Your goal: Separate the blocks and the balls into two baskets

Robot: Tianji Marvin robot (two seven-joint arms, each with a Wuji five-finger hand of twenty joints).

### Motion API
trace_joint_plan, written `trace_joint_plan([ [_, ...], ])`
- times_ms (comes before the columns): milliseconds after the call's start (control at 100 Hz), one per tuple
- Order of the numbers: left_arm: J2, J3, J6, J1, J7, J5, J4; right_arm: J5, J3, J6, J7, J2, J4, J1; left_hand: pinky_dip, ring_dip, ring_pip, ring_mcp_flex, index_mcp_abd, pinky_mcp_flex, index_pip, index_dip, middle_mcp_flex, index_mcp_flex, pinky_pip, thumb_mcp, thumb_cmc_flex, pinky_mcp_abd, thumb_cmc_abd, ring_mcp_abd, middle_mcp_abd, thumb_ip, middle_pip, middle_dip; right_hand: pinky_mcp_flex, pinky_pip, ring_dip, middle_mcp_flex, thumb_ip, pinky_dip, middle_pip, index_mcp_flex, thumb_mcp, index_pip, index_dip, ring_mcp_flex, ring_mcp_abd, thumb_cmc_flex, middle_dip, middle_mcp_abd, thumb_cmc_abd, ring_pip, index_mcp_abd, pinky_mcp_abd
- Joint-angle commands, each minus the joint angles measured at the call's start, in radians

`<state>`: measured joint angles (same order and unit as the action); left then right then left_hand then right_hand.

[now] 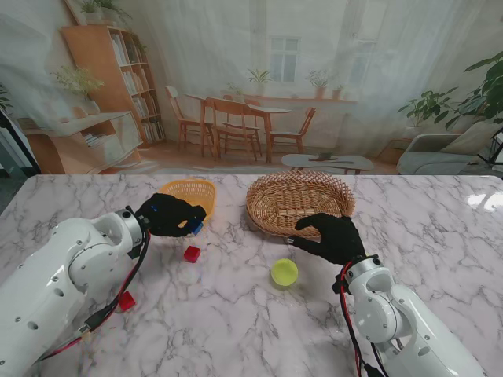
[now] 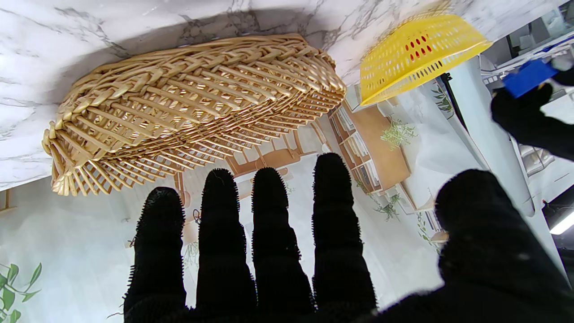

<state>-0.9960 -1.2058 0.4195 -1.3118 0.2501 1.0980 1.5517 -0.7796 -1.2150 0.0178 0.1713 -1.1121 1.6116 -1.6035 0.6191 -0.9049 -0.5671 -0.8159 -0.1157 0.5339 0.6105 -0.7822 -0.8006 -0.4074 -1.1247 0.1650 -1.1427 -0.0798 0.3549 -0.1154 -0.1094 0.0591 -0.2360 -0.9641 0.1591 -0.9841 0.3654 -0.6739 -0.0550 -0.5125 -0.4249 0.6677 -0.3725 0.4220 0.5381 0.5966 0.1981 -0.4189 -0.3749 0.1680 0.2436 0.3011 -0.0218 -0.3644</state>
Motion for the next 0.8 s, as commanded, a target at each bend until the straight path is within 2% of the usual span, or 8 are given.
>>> trace_joint_plan([
  [0, -0.006, 0.011, -0.022, 0.043, 0.022, -0.015, -0.026, 0.0, 0.003, -0.003, -0.002, 0.0, -0.004, 0.0, -0.005, -0.009, -0.021, -0.023, 0.025, 0.008, 0.1, -0.02, -0.048, -0.044, -0.043, 0.01, -0.076, 0.007, -0.046, -0.011, 0.035, 0.0, -0.004, -0.007, -0.016, 0.009, -0.008, 0.006, 0.026, 0.008, -0.008, 0.014, 0.015, 0.005, -0.013, -0.006, -0.002, -0.029, -0.005, -0.001, -0.045, -0.041, 0.011, -0.016],
  [190, -0.008, 0.09, -0.093, 0.141, 0.018, -0.006, -0.121, 0.0, 0.005, -0.001, -0.005, 0.0, -0.009, 0.004, -0.006, -0.006, -0.014, -0.014, 0.025, -0.001, 0.098, -0.017, -0.041, -0.038, -0.04, 0.004, -0.076, 0.009, -0.053, -0.014, 0.036, -0.002, 0.004, 0.0, -0.015, 0.009, -0.008, 0.007, 0.026, 0.008, -0.008, 0.014, 0.014, 0.006, -0.013, -0.006, -0.002, -0.03, -0.004, -0.001, -0.045, -0.041, 0.01, -0.015],
  [290, -0.012, 0.142, -0.135, 0.193, 0.013, -0.037, -0.181, 0.0, 0.005, -0.001, -0.004, 0.0, -0.01, 0.004, -0.005, -0.005, -0.013, -0.014, 0.022, -0.002, 0.098, -0.014, -0.039, -0.039, -0.04, 0.0, -0.075, 0.007, -0.056, -0.016, 0.03, -0.002, 0.002, 0.002, -0.014, 0.008, -0.008, 0.006, 0.026, 0.008, -0.008, 0.015, 0.014, 0.006, -0.013, -0.005, -0.001, -0.029, -0.004, -0.001, -0.045, -0.04, 0.01, -0.015],
  [640, -0.022, 0.329, -0.217, 0.339, -0.049, -0.071, -0.357, 0.002, 0.003, 0.003, -0.003, 0.0, -0.01, 0.002, -0.004, -0.002, -0.008, 0.001, 0.019, -0.013, 0.089, -0.003, -0.011, -0.027, -0.037, -0.015, -0.064, 0.013, -0.064, -0.017, 0.03, -0.001, -0.011, 0.019, -0.016, 0.009, -0.008, 0.006, 0.026, 0.008, -0.009, 0.016, 0.014, 0.007, -0.013, -0.004, -0.003, -0.029, -0.005, 0.0, -0.045, -0.04, 0.01, -0.016],
  [740, -0.027, 0.379, -0.242, 0.373, -0.071, -0.096, -0.408, 0.002, 0.002, 0.003, -0.001, 0.0, -0.011, 0.002, -0.002, 0.007, -0.001, 0.017, 0.005, -0.024, 0.062, 0.023, 0.045, -0.021, -0.031, -0.037, -0.048, 0.012, -0.075, -0.023, 0.019, 0.001, -0.097, 0.095, -0.014, 0.008, -0.008, 0.005, 0.026, 0.008, -0.009, 0.016, 0.014, 0.007, -0.013, -0.005, -0.003, -0.03, -0.005, -0.002, -0.045, -0.04, 0.009, -0.015],
  [790, -0.03, 0.396, -0.252, 0.385, -0.082, -0.104, -0.427, 0.002, 0.003, 0.003, -0.002, 0.0, -0.012, 0.002, -0.004, 0.021, 0.014, 0.037, -0.015, -0.039, -0.027, 0.076, 0.098, -0.03, -0.018, -0.041, -0.006, 0.009, -0.093, -0.028, 0.008, 0.001, -0.145, 0.164, -0.015, 0.008, -0.008, 0.006, 0.026, 0.008, -0.008, 0.015, 0.014, 0.007, -0.013, -0.005, -0.003, -0.029, -0.005, -0.001, -0.045, -0.04, 0.01, -0.015],
])
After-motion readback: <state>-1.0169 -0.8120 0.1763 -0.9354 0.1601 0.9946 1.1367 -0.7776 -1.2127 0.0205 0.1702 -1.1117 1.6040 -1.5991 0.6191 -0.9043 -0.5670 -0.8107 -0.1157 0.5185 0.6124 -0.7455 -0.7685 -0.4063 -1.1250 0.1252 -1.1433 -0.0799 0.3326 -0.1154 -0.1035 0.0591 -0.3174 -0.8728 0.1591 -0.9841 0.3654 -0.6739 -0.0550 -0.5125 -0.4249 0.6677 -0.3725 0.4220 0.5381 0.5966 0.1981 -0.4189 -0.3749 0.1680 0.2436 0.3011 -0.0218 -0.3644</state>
